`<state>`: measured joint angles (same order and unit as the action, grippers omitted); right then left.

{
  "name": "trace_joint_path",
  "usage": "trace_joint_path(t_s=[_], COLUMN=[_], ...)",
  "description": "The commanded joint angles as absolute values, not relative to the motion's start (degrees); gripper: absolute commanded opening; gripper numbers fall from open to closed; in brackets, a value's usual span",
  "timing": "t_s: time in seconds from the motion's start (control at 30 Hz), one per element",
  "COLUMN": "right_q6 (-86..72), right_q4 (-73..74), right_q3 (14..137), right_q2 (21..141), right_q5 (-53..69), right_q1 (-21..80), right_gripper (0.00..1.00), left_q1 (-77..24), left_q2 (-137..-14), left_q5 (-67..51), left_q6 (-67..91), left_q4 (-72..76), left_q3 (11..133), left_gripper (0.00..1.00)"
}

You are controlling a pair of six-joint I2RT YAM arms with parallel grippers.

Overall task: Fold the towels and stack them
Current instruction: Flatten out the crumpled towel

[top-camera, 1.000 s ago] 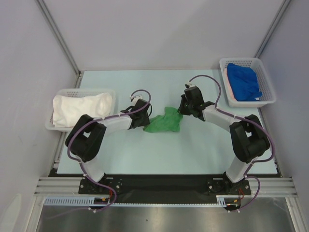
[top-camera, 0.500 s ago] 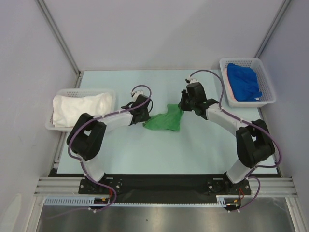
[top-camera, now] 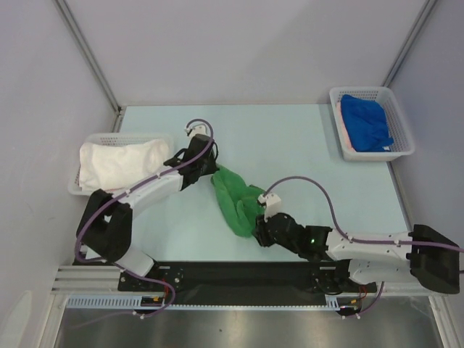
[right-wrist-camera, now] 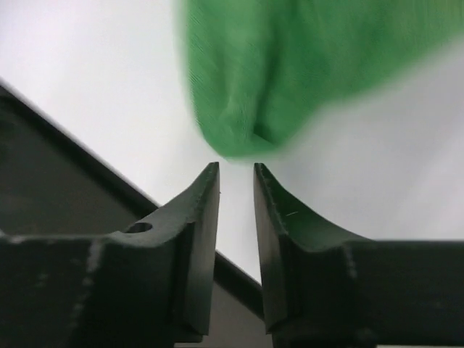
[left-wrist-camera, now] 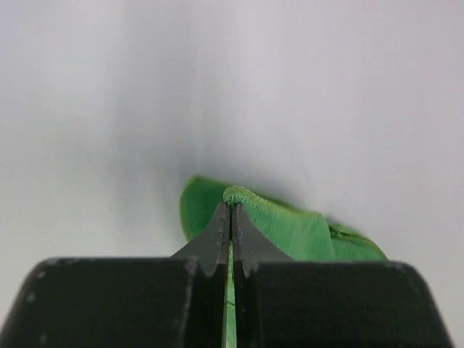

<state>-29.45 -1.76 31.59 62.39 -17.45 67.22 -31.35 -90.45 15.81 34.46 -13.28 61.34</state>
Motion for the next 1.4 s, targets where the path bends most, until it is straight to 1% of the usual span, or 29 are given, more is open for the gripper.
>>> trace_joint_path(t_s=[0.0, 0.13, 0.17, 0.2, 0.23, 0.27, 0.3, 0.33, 0.4, 0.43, 0.57, 0.7, 0.73, 0.77, 0.87, 0.93, 1.1, 1.13, 1.17, 1.23, 1.27, 1.37], right_q6=[-38.4, -36.13, -35.6, -35.25, -34.64, -33.85, -33.49, -32.62, -30.77, -28.76, -26.55, -25.93, -25.93, -25.84, -25.66, -26.28, -28.56, -29.52, -29.88, -30.85, -31.72, -32.87], right_q4=[-4.76, 2.09, 2.98, 5.42, 6.23, 6.33, 6.42, 6.59, 5.98, 5.54, 3.08, 3.34, 3.43, 2.91, 1.24, 0.88, 0.18, -1.39, -1.58, -0.88, -0.18, 3.41], right_q3=[26.37, 29.96, 31.88, 33.12, 34.18, 35.84, 37.08, 38.66, 42.95, 44.28, 49.74, 53.08, 53.0, 52.74, 50.11, 47.83, 41.67, 40.53, 39.73, 37.54, 36.66, 33.67], right_q2=[61.8, 57.67, 56.96, 56.34, 56.34, 56.51, 57.38, 60.18, 64.49, 69.04, 78.19, 84.72, 85.34, 85.78, 86.48, 86.75, 86.75, 86.49, 86.4, 85.09, 84.12, 79.55], right_q5=[-29.34, -32.78, -32.78, -32.78, -30.61, -28.32, -25.26, -19.48, -16.36, -13.48, -6.97, -4.57, -4.22, -4.22, -4.13, -5.44, -6.86, -6.59, -6.77, -7.9, -9.74, -12.03], right_q1=[69.17, 66.9, 64.01, 61.55, 58.91, 52.36, 48.64, 45.3, 38.79, 37.63, 35.86, 36.56, 37.17, 37.53, 39.46, 41.56, 43.86, 43.86, 43.86, 43.68, 43.51, 41.49], right_gripper=[0.32, 0.36, 0.39, 0.39, 0.39, 0.4, 0.43, 0.42, 0.41, 0.41, 0.4, 0.41, 0.42, 0.47, 0.55, 0.56, 0.46, 0.42, 0.3, 0.16, 0.01, 0.0], left_q1=[-31.2, -31.11, -31.11, -31.11, -31.11, -31.2, -31.38, -31.29, -31.99, -32.86, -33.75, -34.01, -34.01, -34.01, -34.01, -34.01, -34.01, -33.93, -33.93, -33.93, -33.93, -33.84], left_q2=[-86.23, -83.15, -82.71, -82.44, -81.92, -81.04, -80.69, -80.42, -78.76, -77.79, -70.41, -62.86, -60.14, -58.55, -52.92, -50.73, -50.1, -50.01, -49.84, -49.66, -49.66, -49.92], left_q5=[14.5, 12.84, 12.22, 12.04, 11.78, 11.26, 10.81, 10.46, 9.23, 8.97, 8.09, 8.96, 11.05, 11.94, 13.0, 13.53, 13.89, 13.89, 13.8, 13.89, 13.71, 13.89], left_q6=[34.1, 34.54, 34.45, 34.45, 34.28, 34.36, 34.28, 34.28, 34.28, 33.93, 33.14, 32.61, 33.39, 33.92, 35.59, 36.73, 38.14, 38.23, 38.23, 38.93, 39.2, 40.43], left_q4=[-11.78, -9.41, -8.88, -8.62, -8.18, -7.04, -6.77, -6.51, -5.37, -3.27, -1.84, -5.18, -6.4, -8.77, -9.05, -9.93, -12.04, -12.3, -12.39, -13.09, -13.36, -15.11], left_q3=[57.14, 51.34, 50.63, 49.49, 48.87, 48.26, 47.82, 47.12, 46.15, 44.32, 40.61, 38.15, 37.71, 37.1, 33.06, 31.03, 29.53, 29.36, 29.18, 28.74, 28.74, 28.83], left_gripper=[0.0, 0.0, 0.0, 0.0, 0.0, 0.0, 0.01, 0.0, 0.0, 0.0, 0.0, 0.0, 0.0, 0.0, 0.0, 0.0, 0.0, 0.01, 0.0, 0.0, 0.0, 0.0])
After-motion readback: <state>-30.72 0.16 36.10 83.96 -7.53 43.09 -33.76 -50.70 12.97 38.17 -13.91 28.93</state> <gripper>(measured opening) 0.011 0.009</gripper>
